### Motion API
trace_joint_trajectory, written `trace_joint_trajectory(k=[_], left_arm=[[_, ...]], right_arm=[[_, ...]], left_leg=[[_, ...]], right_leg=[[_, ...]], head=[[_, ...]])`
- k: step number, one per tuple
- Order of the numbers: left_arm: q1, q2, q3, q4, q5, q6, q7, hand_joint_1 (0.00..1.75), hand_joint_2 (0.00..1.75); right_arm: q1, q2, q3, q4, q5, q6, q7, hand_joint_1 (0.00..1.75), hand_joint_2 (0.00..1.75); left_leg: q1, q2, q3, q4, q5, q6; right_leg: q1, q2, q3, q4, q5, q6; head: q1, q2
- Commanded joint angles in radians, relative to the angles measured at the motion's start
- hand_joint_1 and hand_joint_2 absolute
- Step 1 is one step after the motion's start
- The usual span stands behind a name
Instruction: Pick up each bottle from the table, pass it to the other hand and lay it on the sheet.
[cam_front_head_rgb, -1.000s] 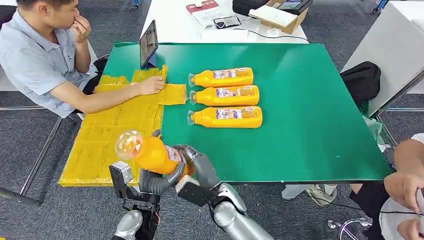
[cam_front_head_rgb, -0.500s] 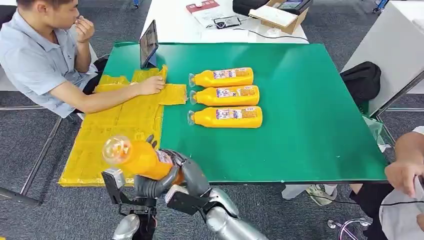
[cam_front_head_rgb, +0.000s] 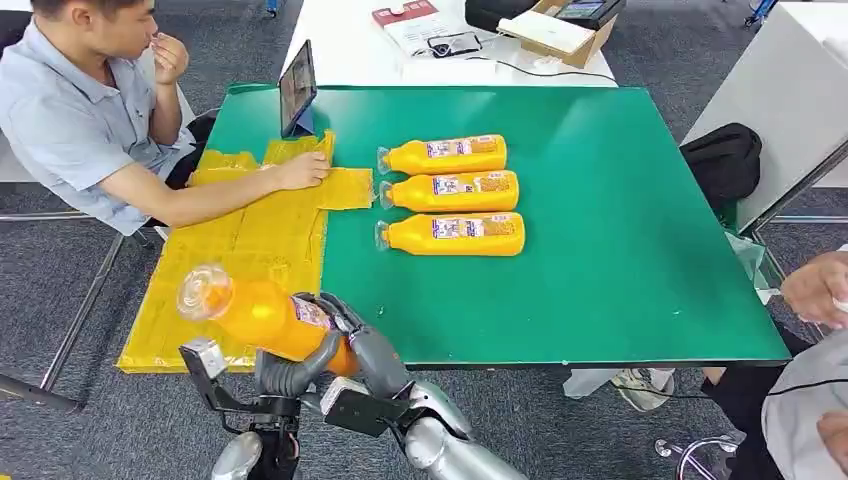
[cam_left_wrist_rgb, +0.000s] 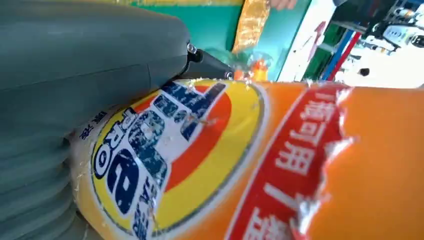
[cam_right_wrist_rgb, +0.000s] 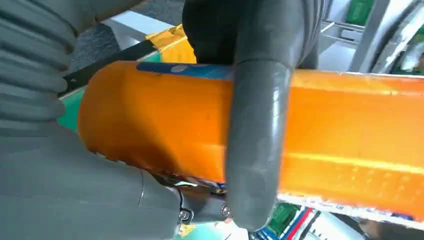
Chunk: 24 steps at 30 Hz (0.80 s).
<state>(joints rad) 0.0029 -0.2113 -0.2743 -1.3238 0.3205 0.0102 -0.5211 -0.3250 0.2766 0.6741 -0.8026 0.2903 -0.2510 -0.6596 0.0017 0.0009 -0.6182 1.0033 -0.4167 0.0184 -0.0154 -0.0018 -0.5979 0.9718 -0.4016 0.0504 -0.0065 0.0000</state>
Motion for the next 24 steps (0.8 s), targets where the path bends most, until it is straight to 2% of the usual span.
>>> trace_joint_trajectory(k=[1,2,3,10,11,12,14,15,16,20,24], left_arm=[[-0.036,0.013,0.044,-0.057,0.113,-0.130,0.070,1.75,1.75],[-0.042,0.014,0.049,-0.052,0.116,-0.133,0.076,1.75,1.75],[-0.056,0.015,0.066,-0.033,0.205,-0.204,0.115,1.75,1.75],[-0.181,0.021,0.176,0.087,0.243,-0.213,0.132,1.75,1.75],[-0.207,0.021,0.187,0.110,0.224,-0.203,0.126,1.75,1.75],[-0.246,0.021,0.197,0.147,0.211,-0.206,0.128,1.75,1.75],[-0.296,0.039,0.191,0.198,0.081,-0.118,0.065,1.75,1.75],[-0.336,0.068,0.171,0.242,-0.079,0.016,0.021,1.75,1.75],[-0.362,0.078,0.168,0.282,-0.165,0.087,-0.009,1.75,1.75],[-0.362,0.078,0.168,0.282,-0.165,0.087,-0.009,1.75,1.75],[-0.427,0.095,0.154,0.394,-0.339,0.262,-0.028,1.75,1.75]], right_arm=[[0.137,-0.075,-0.001,-0.283,-0.056,-0.045,-0.039,0.00,0.00],[0.152,-0.082,-0.006,-0.341,-0.066,-0.072,-0.039,0.00,0.00],[0.164,-0.103,0.011,-0.424,-0.083,-0.110,-0.039,0.00,0.00],[0.172,-0.159,0.062,-0.668,-0.138,-0.310,-0.039,0.00,0.00],[0.167,-0.172,0.081,-0.723,-0.125,-0.394,-0.039,0.00,0.00],[0.196,-0.149,0.024,-0.827,0.041,-0.447,-0.039,0.00,0.00],[0.220,-0.131,-0.006,-0.896,0.057,-0.447,-0.039,0.00,0.00],[0.232,-0.123,-0.018,-0.904,0.094,-0.447,-0.039,0.00,0.00],[0.233,-0.119,-0.014,-0.893,0.091,-0.447,-0.039,0.00,0.00],[0.233,-0.119,-0.014,-0.893,0.091,-0.447,-0.039,0.00,0.00],[0.237,-0.114,-0.025,-0.855,0.054,-0.447,-0.039,0.00,0.00]], left_leg=[[0.001,-0.003,0.002,0.000,-0.001,-0.001],[0.002,-0.004,0.004,0.000,-0.002,-0.001],[0.001,-0.006,0.004,0.000,-0.002,-0.001],[0.001,-0.003,0.000,0.000,0.000,-0.001],[0.001,-0.004,0.002,0.001,-0.001,-0.001],[0.000,-0.003,0.001,0.000,0.000,-0.001],[0.001,-0.006,0.000,0.003,-0.001,-0.002],[0.000,-0.005,-0.001,0.001,0.001,-0.002],[0.001,-0.006,0.000,0.001,0.001,-0.002],[0.001,-0.003,0.003,-0.001,0.001,-0.002],[0.001,-0.003,0.004,-0.001,0.000,-0.002]], right_leg=[[0.001,-0.003,0.003,-0.001,-0.002,-0.001],[0.002,-0.005,0.006,0.000,-0.003,-0.002],[0.001,-0.006,0.006,0.000,-0.004,-0.002],[0.001,-0.003,0.002,0.001,-0.001,-0.002],[0.001,-0.004,0.004,0.001,-0.002,-0.002],[0.000,-0.002,0.001,0.000,-0.001,-0.002],[0.001,-0.005,0.002,0.003,-0.003,-0.003],[0.000,-0.005,0.001,0.002,-0.002,-0.002],[0.001,-0.005,0.002,0.002,-0.002,-0.002],[0.001,-0.002,0.004,0.000,-0.001,-0.002],[0.001,-0.002,0.005,0.000,-0.001,-0.002]], head=[[0.000,0.000],[0.000,0.000],[0.000,0.000],[0.001,0.000],[0.000,0.000],[0.000,0.000],[0.000,0.000],[0.000,0.000],[0.001,0.000],[0.000,0.000],[0.001,0.000]])
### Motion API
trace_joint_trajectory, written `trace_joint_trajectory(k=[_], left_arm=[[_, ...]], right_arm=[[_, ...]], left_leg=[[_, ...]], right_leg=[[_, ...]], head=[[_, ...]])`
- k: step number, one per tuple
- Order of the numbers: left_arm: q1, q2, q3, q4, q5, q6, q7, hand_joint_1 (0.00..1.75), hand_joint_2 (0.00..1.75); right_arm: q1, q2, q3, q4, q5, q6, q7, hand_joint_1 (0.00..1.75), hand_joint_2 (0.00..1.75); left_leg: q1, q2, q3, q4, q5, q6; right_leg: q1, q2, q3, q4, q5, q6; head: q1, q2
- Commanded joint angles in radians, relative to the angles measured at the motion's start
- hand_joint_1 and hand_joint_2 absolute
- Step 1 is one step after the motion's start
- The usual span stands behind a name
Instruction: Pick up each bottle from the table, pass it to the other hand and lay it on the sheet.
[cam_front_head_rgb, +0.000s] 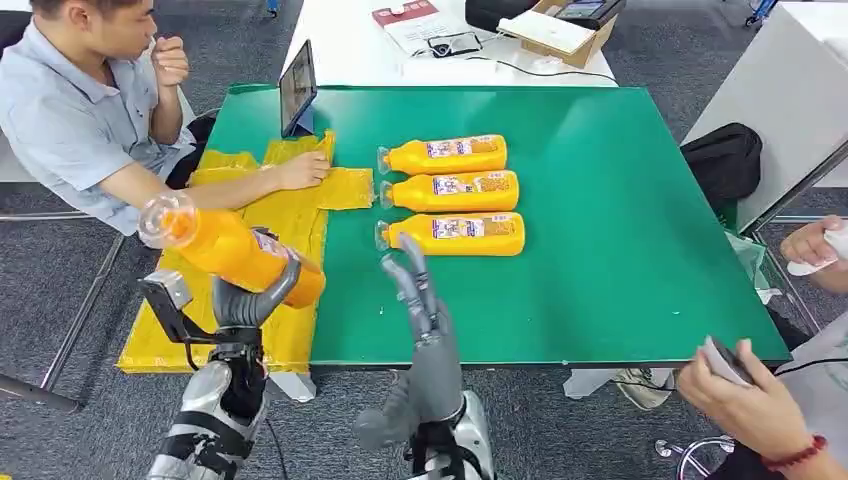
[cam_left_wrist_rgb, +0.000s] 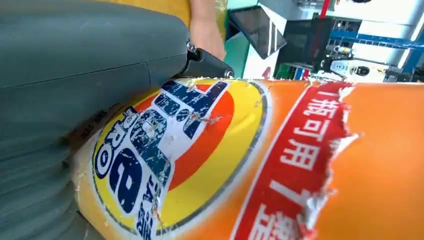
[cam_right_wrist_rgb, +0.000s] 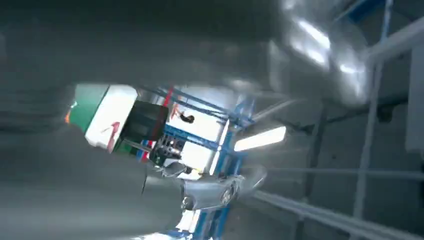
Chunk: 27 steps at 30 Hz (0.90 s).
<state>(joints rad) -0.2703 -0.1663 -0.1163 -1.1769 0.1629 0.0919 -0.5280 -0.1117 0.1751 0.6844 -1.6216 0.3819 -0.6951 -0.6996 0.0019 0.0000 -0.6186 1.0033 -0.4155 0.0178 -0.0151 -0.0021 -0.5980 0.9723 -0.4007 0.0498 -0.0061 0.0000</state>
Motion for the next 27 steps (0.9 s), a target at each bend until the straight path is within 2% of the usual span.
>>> trace_joint_trajectory(k=[1,3,6,9,11,12,13,15,22,23,24,27], left_arm=[[-0.192,0.063,-0.027,0.314,-0.311,0.304,-0.043,1.75,1.75],[-0.255,0.064,-0.017,0.428,-0.407,0.359,-0.075,1.75,1.75],[-0.286,0.056,0.008,0.479,-0.396,0.297,-0.069,1.75,1.75],[-0.365,0.045,0.013,0.596,-0.449,0.339,-0.066,1.75,1.75],[-0.433,0.070,-0.080,0.713,-0.644,0.519,0.030,1.75,1.75],[-0.463,0.101,-0.163,0.767,-0.835,0.606,0.139,1.75,1.75],[-0.467,0.114,-0.177,0.777,-0.948,0.606,0.198,1.75,1.75],[-0.504,0.128,-0.235,0.869,-1.048,0.553,0.275,1.75,1.75],[-0.545,0.164,-0.393,0.916,-1.263,0.350,0.422,1.75,1.75],[-0.550,0.165,-0.404,0.915,-1.277,0.338,0.430,1.55,1.75],[-0.566,0.170,-0.430,0.920,-1.323,0.275,0.505,1.45,1.75],[-0.587,0.172,-0.425,0.928,-1.324,0.200,0.521,1.45,1.75]], right_arm=[[0.017,-0.009,-0.043,0.006,-0.064,-0.003,0.001,0.00,0.00],[0.007,-0.003,-0.039,0.060,-0.117,-0.003,0.001,0.00,0.00],[-0.001,-0.008,-0.024,0.105,-0.167,-0.003,0.001,0.00,0.00],[-0.012,-0.016,-0.020,0.154,-0.239,-0.003,0.001,0.00,0.00],[-0.006,-0.016,-0.026,0.173,-0.277,-0.003,0.001,0.00,0.00],[-0.010,-0.021,-0.017,0.187,-0.289,0.003,0.001,0.00,0.00],[-0.014,-0.022,-0.011,0.194,-0.291,0.002,0.001,0.00,0.00],[-0.012,-0.021,-0.018,0.202,-0.299,0.014,0.001,0.00,0.00],[0.013,-0.026,-0.043,0.200,-0.296,0.058,0.001,0.00,0.00],[0.013,-0.027,-0.047,0.200,-0.297,0.060,0.001,0.00,0.00],[0.016,-0.022,-0.060,0.207,-0.296,0.080,0.001,0.00,0.00],[0.015,-0.020,-0.066,0.210,-0.290,0.094,0.001,0.00,0.00]], left_leg=[[0.001,-0.002,0.006,-0.001,-0.002,-0.001],[0.001,-0.004,0.006,-0.001,-0.001,-0.001],[0.002,-0.003,0.007,-0.002,0.000,-0.002],[0.001,-0.002,0.004,-0.001,0.000,-0.001],[0.001,-0.003,0.006,0.000,-0.001,-0.001],[0.002,-0.003,0.006,-0.001,-0.001,-0.001],[0.001,-0.005,0.005,-0.001,0.000,-0.001],[0.001,-0.002,0.006,-0.001,0.000,-0.001],[0.001,0.001,0.003,0.000,0.000,-0.001],[0.001,0.001,0.002,0.000,0.000,-0.001],[0.001,0.001,0.004,0.000,-0.001,-0.001],[0.002,0.001,0.001,0.001,0.000,-0.001]], right_leg=[[0.001,-0.002,0.006,-0.001,-0.002,-0.002],[0.001,-0.004,0.007,-0.001,-0.002,-0.003],[0.002,-0.003,0.008,-0.002,-0.001,-0.003],[0.001,-0.002,0.005,-0.001,-0.001,-0.002],[0.001,-0.002,0.007,-0.001,-0.002,-0.003],[0.002,-0.003,0.007,-0.001,0.000,-0.004],[0.002,-0.005,0.006,-0.001,-0.001,-0.004],[0.002,-0.002,0.006,-0.001,0.000,-0.004],[0.001,0.001,0.003,0.000,0.001,-0.003],[0.001,0.000,0.002,0.000,0.001,-0.003],[0.002,0.000,0.004,0.000,0.000,-0.004],[0.002,-0.001,0.002,0.001,0.000,-0.004]], head=[[0.000,0.000],[0.000,0.000],[0.000,0.000],[0.000,0.000],[0.000,0.000],[0.000,0.000],[0.000,0.000],[0.000,0.000],[0.000,0.000],[0.000,0.000],[0.000,0.000],[0.000,0.000]])
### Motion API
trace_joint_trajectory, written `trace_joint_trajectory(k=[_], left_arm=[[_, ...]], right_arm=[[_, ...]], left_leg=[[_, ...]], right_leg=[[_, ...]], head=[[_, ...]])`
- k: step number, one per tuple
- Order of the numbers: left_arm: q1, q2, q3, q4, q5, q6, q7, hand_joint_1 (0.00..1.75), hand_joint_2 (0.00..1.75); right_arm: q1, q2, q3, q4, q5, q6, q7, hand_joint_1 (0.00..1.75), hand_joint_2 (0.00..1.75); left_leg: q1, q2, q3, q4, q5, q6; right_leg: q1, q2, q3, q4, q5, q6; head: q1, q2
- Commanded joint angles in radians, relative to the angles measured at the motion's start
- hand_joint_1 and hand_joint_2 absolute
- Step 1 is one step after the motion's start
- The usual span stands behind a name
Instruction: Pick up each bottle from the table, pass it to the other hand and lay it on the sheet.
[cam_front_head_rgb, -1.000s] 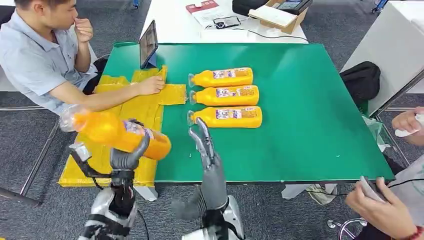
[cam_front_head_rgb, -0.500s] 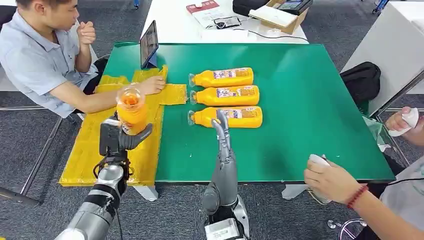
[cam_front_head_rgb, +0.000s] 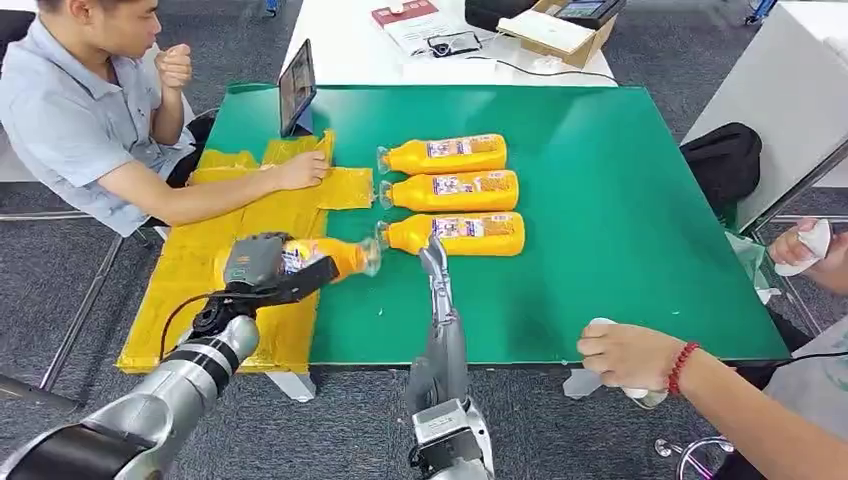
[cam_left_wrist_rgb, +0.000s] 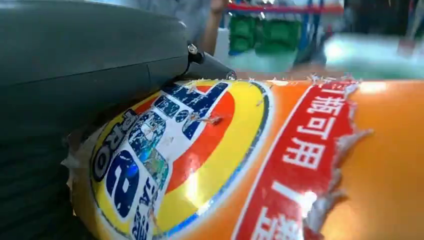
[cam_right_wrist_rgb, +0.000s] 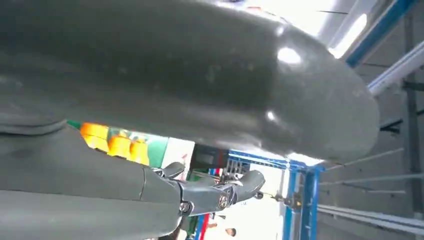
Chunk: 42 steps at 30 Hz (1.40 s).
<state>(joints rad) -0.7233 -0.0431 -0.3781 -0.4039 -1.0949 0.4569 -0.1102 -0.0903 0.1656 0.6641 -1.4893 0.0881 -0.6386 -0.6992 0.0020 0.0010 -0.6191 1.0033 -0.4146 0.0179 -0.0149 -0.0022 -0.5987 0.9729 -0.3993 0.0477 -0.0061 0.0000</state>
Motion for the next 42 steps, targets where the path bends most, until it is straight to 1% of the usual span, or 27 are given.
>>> trace_joint_trajectory(k=[1,2,3,4,6,7,8,9,10,11,12,13,14,15,18,19,21,23,25,29,31,34,36,37,38,42], left_arm=[[-0.134,0.048,-0.163,0.155,-0.066,-0.165,0.103,1.45,1.75],[-0.134,0.048,-0.163,0.155,-0.066,-0.165,0.103,1.45,1.75],[-0.134,0.048,-0.163,0.155,-0.066,-0.165,0.103,1.45,1.75],[-0.134,0.048,-0.163,0.155,-0.066,-0.165,0.103,1.45,1.75],[-0.134,0.048,-0.163,0.155,-0.066,-0.165,0.103,1.45,1.75],[-0.137,0.049,-0.160,0.154,-0.065,-0.174,0.104,1.52,1.75],[-0.138,0.047,-0.148,0.152,-0.055,-0.197,0.105,1.55,1.75],[-0.142,0.046,-0.149,0.155,-0.057,-0.215,0.103,1.50,1.75],[-0.146,0.042,-0.149,0.160,-0.057,-0.236,0.105,0.73,1.75],[-0.152,0.034,-0.147,0.160,-0.056,-0.283,0.098,0.16,1.75],[-0.148,0.029,-0.130,0.155,-0.038,-0.306,0.081,0.00,1.75],[-0.144,0.024,-0.105,0.151,-0.013,-0.334,0.058,0.00,1.75],[-0.137,0.015,-0.072,0.151,0.023,-0.374,0.033,0.00,0.00],[-0.129,0.009,-0.047,0.146,0.050,-0.394,0.008,0.00,0.00],[-0.099,-0.008,0.105,0.132,0.226,-0.517,-0.126,0.00,0.00],[-0.091,-0.011,0.130,0.128,0.258,-0.540,-0.157,0.00,0.00],[-0.076,-0.016,0.169,0.118,0.308,-0.578,-0.198,0.00,0.00],[-0.065,-0.025,0.192,0.101,0.344,-0.596,-0.231,0.00,0.00],[-0.053,-0.038,0.234,0.079,0.398,-0.602,-0.277,0.00,0.00],[-0.053,-0.038,0.234,0.079,0.398,-0.602,-0.277,0.00,0.00],[-0.056,-0.039,0.245,0.081,0.413,-0.617,-0.277,0.00,0.00],[-0.044,-0.038,0.277,0.048,0.470,-0.647,-0.333,0.00,0.00],[-0.029,-0.046,0.294,0.002,0.510,-0.616,-0.383,0.00,0.00],[-0.017,-0.056,0.308,-0.032,0.532,-0.574,-0.418,0.00,1.75],[-0.005,-0.071,0.326,-0.069,0.573,-0.546,-0.430,0.00,1.75],[-0.005,-0.071,0.326,-0.069,0.573,-0.546,-0.430,0.00,1.75]], right_arm=[[-0.006,-0.011,-0.045,0.078,0.004,0.037,0.001,0.00,0.00],[-0.006,-0.011,-0.045,0.078,0.004,0.037,0.001,0.00,0.00],[-0.006,-0.011,-0.045,0.078,0.004,0.037,0.001,0.00,0.00],[-0.006,-0.011,-0.045,0.078,0.004,0.037,0.001,0.00,0.00],[-0.006,-0.011,-0.045,0.078,0.004,0.037,0.001,0.00,0.00],[-0.007,-0.009,-0.046,0.079,0.005,0.039,0.001,0.00,0.00],[-0.007,-0.009,-0.046,0.079,0.009,0.042,0.001,0.00,0.00],[-0.007,-0.008,-0.047,0.081,0.010,0.046,0.001,0.00,0.00],[-0.007,-0.009,-0.049,0.085,0.009,0.047,0.001,0.00,0.00],[-0.010,-0.008,-0.053,0.093,0.010,0.053,0.001,0.00,0.00],[-0.012,-0.007,-0.057,0.096,0.010,0.058,0.001,0.00,0.00],[-0.014,-0.006,-0.061,0.101,0.011,0.061,0.001,0.00,0.00],[-0.017,-0.005,-0.064,0.105,0.010,0.068,0.001,0.00,0.00],[-0.017,-0.005,-0.065,0.107,0.011,0.071,0.001,0.00,0.00],[-0.023,-0.007,-0.064,0.127,0.009,0.092,0.001,0.00,0.00],[-0.026,-0.006,-0.066,0.140,0.006,0.096,0.001,0.00,0.00],[-0.033,-0.006,-0.068,0.151,-0.001,0.107,0.001,0.00,0.00],[-0.032,-0.010,-0.062,0.142,0.002,0.102,0.001,0.00,0.00],[-0.025,-0.011,-0.067,0.145,0.000,0.097,0.001,0.00,0.00],[-0.025,-0.011,-0.067,0.145,0.000,0.097,0.001,0.00,0.00],[-0.026,-0.011,-0.069,0.149,-0.002,0.099,0.001,0.00,0.00],[-0.027,-0.009,-0.076,0.158,-0.007,0.115,0.001,0.00,0.00],[-0.029,-0.014,-0.072,0.145,0.000,0.106,0.001,0.00,0.00],[-0.031,-0.019,-0.069,0.139,0.007,0.095,0.001,0.00,0.00],[-0.037,-0.030,-0.057,0.139,0.026,0.065,0.001,0.00,0.00],[-0.037,-0.030,-0.057,0.139,0.026,0.065,0.001,0.00,0.00]], left_leg=[[0.002,0.000,0.004,0.001,-0.002,-0.001],[0.001,0.000,0.003,0.000,-0.001,-0.001],[0.001,0.001,0.005,0.001,-0.002,-0.001],[0.001,0.001,0.002,0.000,-0.001,-0.001],[0.001,0.001,0.004,0.001,-0.002,-0.001],[0.001,0.001,0.002,0.000,-0.001,-0.001],[0.001,0.000,0.005,0.000,-0.002,-0.001],[0.001,0.000,0.003,0.000,-0.001,-0.001],[0.001,0.000,0.004,0.000,-0.001,-0.002],[0.002,0.000,0.006,0.000,-0.002,-0.002],[0.001,0.000,0.003,0.000,-0.001,-0.001],[0.001,0.000,0.005,0.000,-0.002,-0.002],[0.001,0.000,0.002,0.000,0.000,-0.001],[0.001,0.000,0.004,-0.001,-0.001,-0.001],[0.000,0.001,0.004,-0.001,-0.001,-0.001],[0.001,0.000,0.006,-0.001,-0.001,-0.001],[0.001,-0.001,0.004,-0.001,0.000,-0.001],[0.000,0.000,0.008,-0.003,-0.001,-0.001],[0.000,-0.001,0.006,-0.001,0.000,-0.001],[0.000,-0.001,0.008,-0.001,-0.001,-0.001],[0.000,-0.002,0.005,-0.001,0.000,-0.001],[0.001,-0.001,0.009,-0.001,-0.002,-0.002],[0.000,-0.002,0.008,-0.001,-0.001,-0.001],[0.001,-0.001,0.009,-0.001,-0.002,-0.002],[0.001,-0.002,0.007,0.000,-0.001,-0.001],[0.000,-0.002,0.004,0.000,0.000,-0.001]], right_leg=[[0.002,0.000,0.004,0.001,-0.002,-0.002],[0.001,0.000,0.003,0.000,-0.001,-0.002],[0.001,0.001,0.005,0.000,-0.002,-0.002],[0.001,0.001,0.003,-0.001,0.000,-0.001],[0.001,0.002,0.004,0.000,-0.001,-0.002],[0.001,0.001,0.003,-0.001,0.000,-0.001],[0.001,0.000,0.005,0.000,-0.002,-0.002],[0.001,0.000,0.003,0.000,-0.001,-0.001],[0.001,0.000,0.004,0.000,-0.002,-0.002],[0.002,0.000,0.006,0.000,-0.003,-0.003],[0.001,0.000,0.004,0.000,-0.001,-0.002],[0.001,0.000,0.005,0.000,-0.002,-0.002],[0.001,0.000,0.003,-0.001,0.000,-0.001],[0.001,0.000,0.005,-0.001,-0.001,-0.002],[0.000,0.001,0.004,-0.001,-0.001,-0.001],[0.001,0.000,0.006,-0.001,-0.001,-0.002],[0.001,0.001,0.005,-0.002,0.000,-0.001],[0.000,0.001,0.009,-0.002,-0.001,-0.001],[0.000,0.000,0.007,-0.001,0.000,-0.001],[0.000,0.000,0.009,-0.001,-0.001,-0.002],[0.000,0.000,0.006,-0.001,0.000,-0.001],[0.001,0.001,0.010,-0.001,-0.002,-0.003],[0.000,0.000,0.009,-0.001,-0.002,-0.002],[0.001,0.001,0.009,-0.001,-0.002,-0.002],[0.001,0.000,0.008,0.000,-0.002,-0.002],[0.000,-0.001,0.005,0.000,-0.001,-0.001]], head=[[0.000,0.000],[0.000,0.000],[0.001,0.000],[0.000,0.000],[0.000,0.000],[0.000,0.000],[0.000,0.000],[0.000,0.000],[0.000,0.000],[0.000,0.000],[0.000,0.000],[0.000,0.000],[0.000,0.000],[0.000,0.000],[0.000,0.000],[0.000,0.000],[0.000,0.000],[0.000,0.000],[0.000,0.000],[0.000,0.000],[0.000,0.000],[0.000,0.000],[0.000,0.000],[0.000,0.000],[0.000,0.000],[0.000,0.000]])
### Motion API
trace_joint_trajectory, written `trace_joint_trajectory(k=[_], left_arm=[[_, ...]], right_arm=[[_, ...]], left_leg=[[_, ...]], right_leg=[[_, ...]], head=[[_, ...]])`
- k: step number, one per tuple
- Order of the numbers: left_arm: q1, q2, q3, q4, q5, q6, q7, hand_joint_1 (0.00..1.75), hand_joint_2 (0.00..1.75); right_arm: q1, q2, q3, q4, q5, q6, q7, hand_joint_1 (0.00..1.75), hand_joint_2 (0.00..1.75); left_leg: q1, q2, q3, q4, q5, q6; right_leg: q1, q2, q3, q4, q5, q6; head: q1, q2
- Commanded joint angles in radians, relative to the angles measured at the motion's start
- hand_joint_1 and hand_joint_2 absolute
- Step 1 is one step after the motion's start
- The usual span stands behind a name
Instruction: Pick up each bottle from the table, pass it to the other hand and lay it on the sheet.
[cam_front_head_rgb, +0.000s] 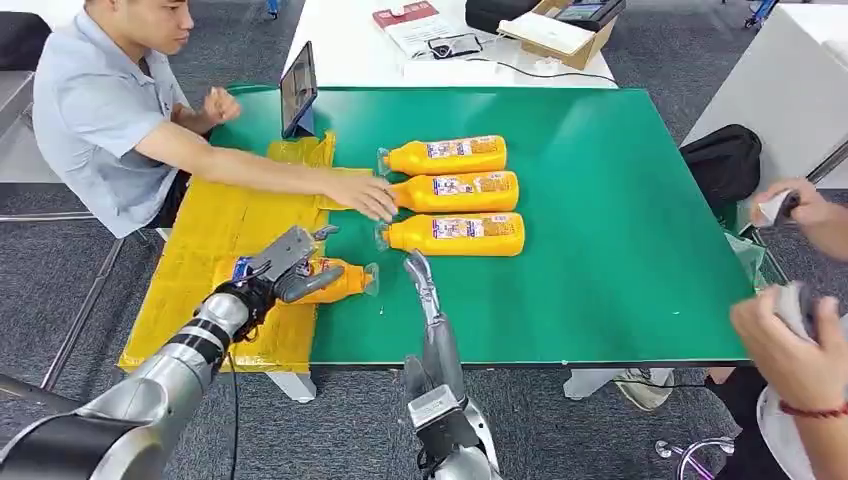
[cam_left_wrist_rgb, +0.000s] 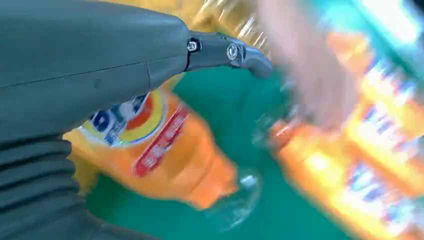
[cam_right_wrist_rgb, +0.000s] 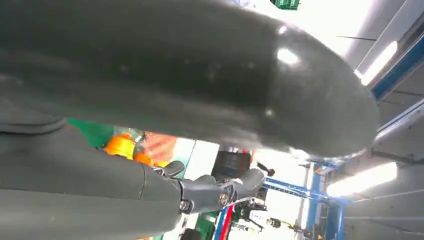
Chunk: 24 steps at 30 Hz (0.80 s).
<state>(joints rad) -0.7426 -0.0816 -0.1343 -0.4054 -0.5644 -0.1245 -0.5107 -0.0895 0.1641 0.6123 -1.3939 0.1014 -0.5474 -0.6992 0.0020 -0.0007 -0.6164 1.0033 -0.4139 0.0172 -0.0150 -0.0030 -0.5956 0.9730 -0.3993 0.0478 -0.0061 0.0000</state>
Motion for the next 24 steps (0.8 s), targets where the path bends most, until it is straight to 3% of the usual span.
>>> trace_joint_trajectory(k=[1,4,5,6,8,9,13,16,20,24], left_arm=[[0.014,-0.033,0.082,-0.067,0.043,0.036,-0.030,0.00,1.75],[0.043,-0.060,0.117,-0.144,0.126,0.086,-0.070,0.00,1.75],[0.081,-0.071,0.122,-0.225,0.172,0.134,-0.103,0.00,1.75],[0.151,-0.094,0.151,-0.353,0.254,0.177,-0.154,0.00,1.75],[0.350,-0.131,0.118,-0.675,0.410,0.154,-0.083,0.00,1.75],[0.424,-0.143,0.093,-0.775,0.458,0.179,-0.067,0.00,1.75],[0.682,-0.156,0.022,-1.056,0.619,0.326,-0.077,0.00,1.75],[0.788,-0.148,0.033,-1.154,0.622,0.397,-0.099,0.00,1.75],[0.882,-0.139,0.052,-1.253,0.545,0.462,-0.139,0.00,1.75],[0.900,-0.141,0.036,-1.300,0.525,0.468,-0.136,0.00,1.75]], right_arm=[[-0.038,-0.028,-0.005,0.044,0.013,-0.026,0.001,0.00,0.00],[-0.058,-0.046,0.010,0.088,0.053,-0.059,0.001,0.00,0.00],[-0.087,-0.050,0.007,0.182,0.097,-0.061,0.001,0.00,0.00],[-0.130,-0.058,-0.002,0.304,0.208,-0.045,0.051,0.00,0.00],[-0.168,-0.072,-0.096,0.396,0.352,-0.078,0.073,0.00,0.00],[-0.183,-0.086,-0.128,0.411,0.396,-0.076,0.089,0.00,1.75],[-0.203,-0.150,-0.260,0.428,0.584,-0.028,0.234,0.00,1.75],[-0.183,-0.186,-0.325,0.421,0.673,-0.004,0.306,0.00,1.75],[-0.173,-0.229,-0.383,0.438,0.760,0.008,0.369,0.00,1.75],[-0.208,-0.227,-0.435,0.484,0.795,0.032,0.395,0.00,1.75]], left_leg=[[0.001,-0.001,0.003,0.000,-0.002,-0.001],[0.000,0.000,0.002,-0.001,-0.001,0.000],[0.000,0.000,0.001,0.000,-0.001,0.000],[0.001,0.000,0.003,0.000,-0.002,-0.001],[0.000,0.001,0.003,-0.003,0.000,0.000],[0.000,0.002,0.007,-0.004,-0.001,0.000],[-0.001,0.005,0.012,-0.002,-0.006,0.000],[-0.002,0.005,0.010,-0.002,-0.007,0.001],[-0.002,0.000,0.001,-0.001,-0.003,0.001],[-0.001,0.001,0.004,0.001,-0.007,0.000]], right_leg=[[0.001,0.000,0.004,0.000,-0.002,-0.002],[0.000,0.000,0.002,-0.001,-0.001,-0.001],[0.000,0.000,0.002,-0.001,-0.001,-0.001],[0.001,0.000,0.004,-0.001,-0.001,-0.002],[0.000,0.001,0.004,-0.003,0.001,0.000],[0.000,0.003,0.007,-0.005,0.000,-0.001],[-0.001,0.005,0.012,-0.004,-0.003,-0.002],[-0.002,0.006,0.009,-0.003,-0.004,-0.001],[-0.002,0.001,0.002,-0.002,-0.002,0.000],[-0.001,0.002,0.005,-0.001,-0.006,0.001]], head=[[0.000,0.000],[0.000,0.000],[0.000,0.000],[0.000,0.000],[0.000,0.000],[0.000,0.000],[0.001,0.000],[0.000,0.000],[0.000,0.000],[0.000,0.000]])
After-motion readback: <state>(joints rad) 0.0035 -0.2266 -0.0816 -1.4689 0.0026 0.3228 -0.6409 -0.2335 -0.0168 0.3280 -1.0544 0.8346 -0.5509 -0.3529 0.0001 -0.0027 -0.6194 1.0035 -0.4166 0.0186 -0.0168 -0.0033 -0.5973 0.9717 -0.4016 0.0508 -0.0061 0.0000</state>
